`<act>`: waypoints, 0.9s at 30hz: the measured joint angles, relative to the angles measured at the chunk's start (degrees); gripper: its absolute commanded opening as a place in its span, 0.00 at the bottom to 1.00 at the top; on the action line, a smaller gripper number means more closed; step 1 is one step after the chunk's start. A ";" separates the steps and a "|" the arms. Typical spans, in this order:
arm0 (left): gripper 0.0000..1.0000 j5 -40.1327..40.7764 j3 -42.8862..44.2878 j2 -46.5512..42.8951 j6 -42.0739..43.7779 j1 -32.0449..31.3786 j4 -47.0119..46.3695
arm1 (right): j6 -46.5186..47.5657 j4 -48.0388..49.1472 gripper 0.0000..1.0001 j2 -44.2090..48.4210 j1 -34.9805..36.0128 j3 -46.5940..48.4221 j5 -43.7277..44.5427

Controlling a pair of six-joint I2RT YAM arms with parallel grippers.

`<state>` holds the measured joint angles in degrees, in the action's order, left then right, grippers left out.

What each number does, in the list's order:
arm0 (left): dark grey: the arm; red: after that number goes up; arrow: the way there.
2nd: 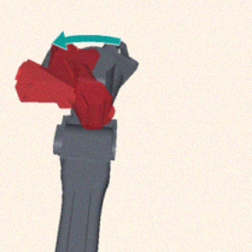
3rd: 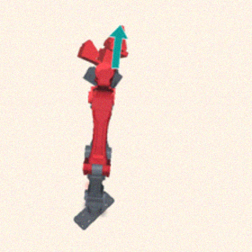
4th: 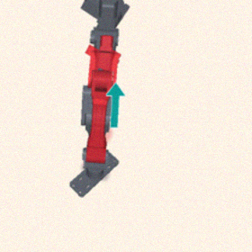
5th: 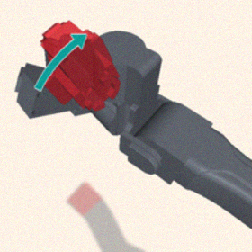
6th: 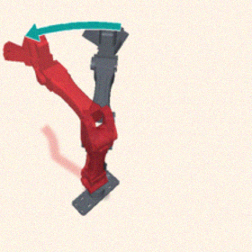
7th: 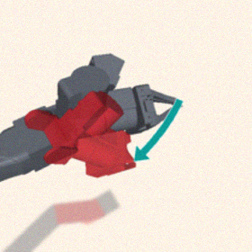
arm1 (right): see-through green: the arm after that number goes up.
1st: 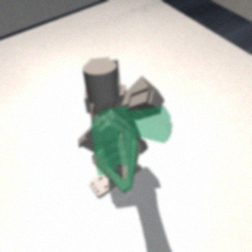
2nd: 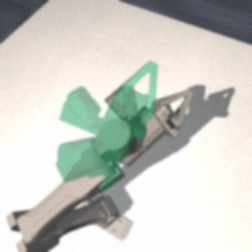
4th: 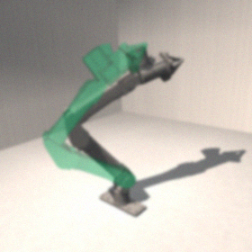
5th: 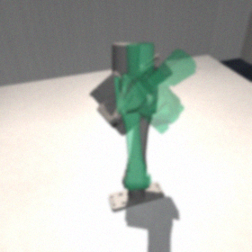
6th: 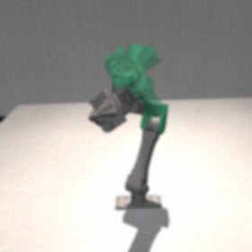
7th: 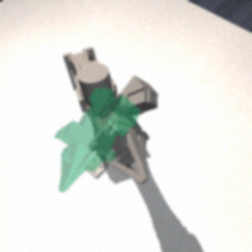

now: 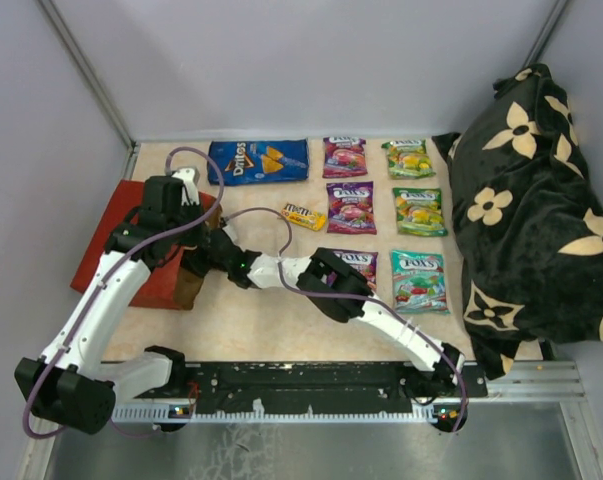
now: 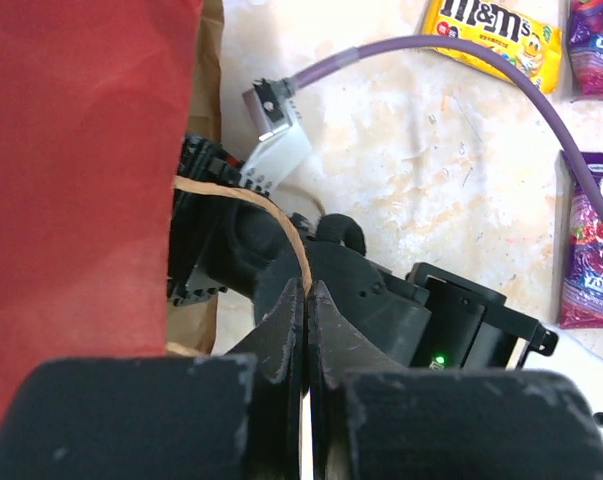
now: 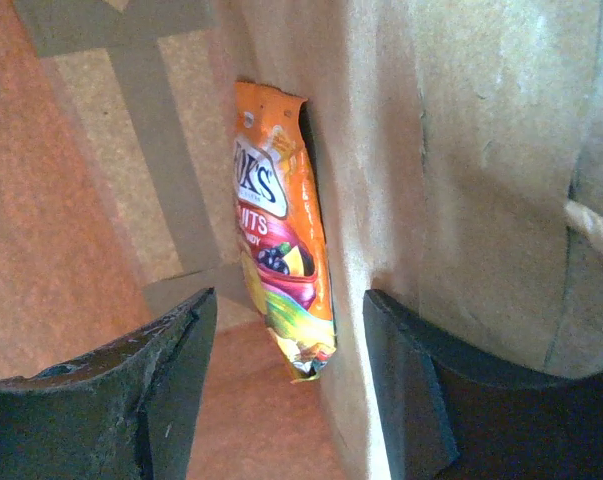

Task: Take the snacks out of the paper bag

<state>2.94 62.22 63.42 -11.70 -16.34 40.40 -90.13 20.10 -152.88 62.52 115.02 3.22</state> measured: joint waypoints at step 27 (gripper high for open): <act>0.00 -17.16 2.95 -9.11 5.33 -1.31 8.02 | -6.25 -13.57 0.54 12.52 7.96 -12.35 14.16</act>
<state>-14.22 65.17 54.30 -6.37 -17.65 48.42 -96.38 6.52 -140.35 70.48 102.67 17.39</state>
